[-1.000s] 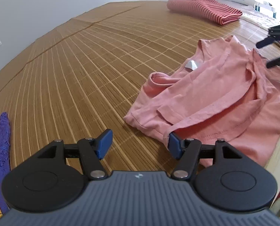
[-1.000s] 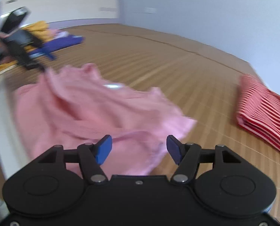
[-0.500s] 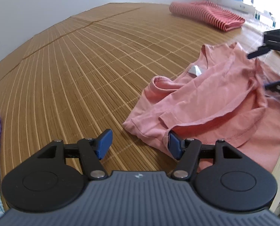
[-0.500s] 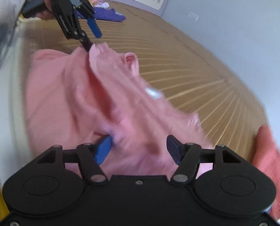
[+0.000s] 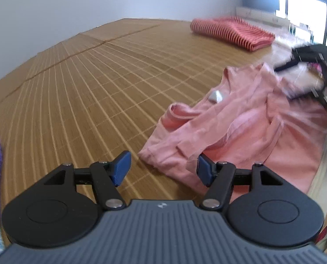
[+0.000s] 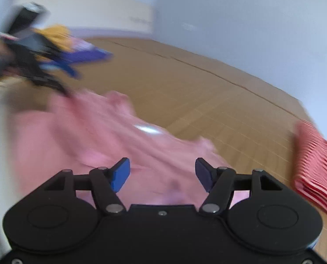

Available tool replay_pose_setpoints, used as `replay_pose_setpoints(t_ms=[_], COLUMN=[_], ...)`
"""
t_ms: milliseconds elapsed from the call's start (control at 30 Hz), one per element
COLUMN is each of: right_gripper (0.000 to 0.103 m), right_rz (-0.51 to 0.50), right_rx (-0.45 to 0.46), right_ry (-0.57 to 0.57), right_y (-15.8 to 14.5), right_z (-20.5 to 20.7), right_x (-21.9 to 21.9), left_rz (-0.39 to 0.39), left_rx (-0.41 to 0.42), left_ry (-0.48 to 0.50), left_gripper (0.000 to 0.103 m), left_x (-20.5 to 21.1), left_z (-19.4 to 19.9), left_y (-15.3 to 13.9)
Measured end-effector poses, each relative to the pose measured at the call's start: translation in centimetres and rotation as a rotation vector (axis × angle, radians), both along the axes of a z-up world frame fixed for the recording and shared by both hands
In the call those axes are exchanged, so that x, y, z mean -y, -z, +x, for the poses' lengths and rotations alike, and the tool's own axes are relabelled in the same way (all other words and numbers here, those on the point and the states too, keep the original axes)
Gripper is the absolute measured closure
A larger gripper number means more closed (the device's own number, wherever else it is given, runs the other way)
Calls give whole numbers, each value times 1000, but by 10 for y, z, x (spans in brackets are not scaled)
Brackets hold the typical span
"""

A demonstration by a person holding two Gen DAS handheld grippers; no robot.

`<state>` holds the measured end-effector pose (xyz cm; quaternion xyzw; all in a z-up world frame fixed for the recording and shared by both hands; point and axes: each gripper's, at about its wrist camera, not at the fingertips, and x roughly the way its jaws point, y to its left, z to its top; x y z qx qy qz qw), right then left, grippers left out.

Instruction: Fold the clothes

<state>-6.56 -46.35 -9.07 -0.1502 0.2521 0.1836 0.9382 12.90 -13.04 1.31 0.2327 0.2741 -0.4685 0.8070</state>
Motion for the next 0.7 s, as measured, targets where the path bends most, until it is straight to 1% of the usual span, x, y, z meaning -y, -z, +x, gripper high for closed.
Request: replay_pose_setpoints(t_ms=[33, 67, 167, 200, 267, 333, 400, 467, 567, 633, 700], right_gripper=[29, 28, 30, 31, 32, 32, 32, 31, 31, 31, 31], right_rz=[23, 17, -117, -143, -174, -190, -217, -211, -137, -92, -99], right_rx=[3, 7, 25, 3, -23, -31, -4, 11, 27, 37, 61], right_ry=[-29, -54, -55, -61, -79, -99, -81, -35, 42, 101, 150], right_y=[-2, 0, 10, 14, 19, 23, 23, 19, 13, 10, 12], right_z=[-4, -5, -1, 3, 8, 12, 19, 28, 48, 61, 67], right_x=[-1, -10, -42, -48, -58, -65, -72, -74, -68, -64, -59], left_rz=[-6, 3, 22, 12, -12, -30, -42, -52, -51, -34, -5], left_rx=[-13, -14, -18, -28, -53, -54, -45, -35, -36, -26, 21], left_ry=[-4, -4, -3, 1, -3, 1, 30, 72, 165, 212, 223], left_gripper=[33, 33, 33, 33, 33, 33, 33, 32, 32, 30, 30], left_x=[1, 2, 3, 1, -2, -5, -6, -5, 3, 10, 19], left_z=[1, 1, 2, 3, 6, 5, -1, -8, -24, -33, -43], left_y=[1, 2, 6, 6, 6, 4, 2, -1, 0, 4, 10])
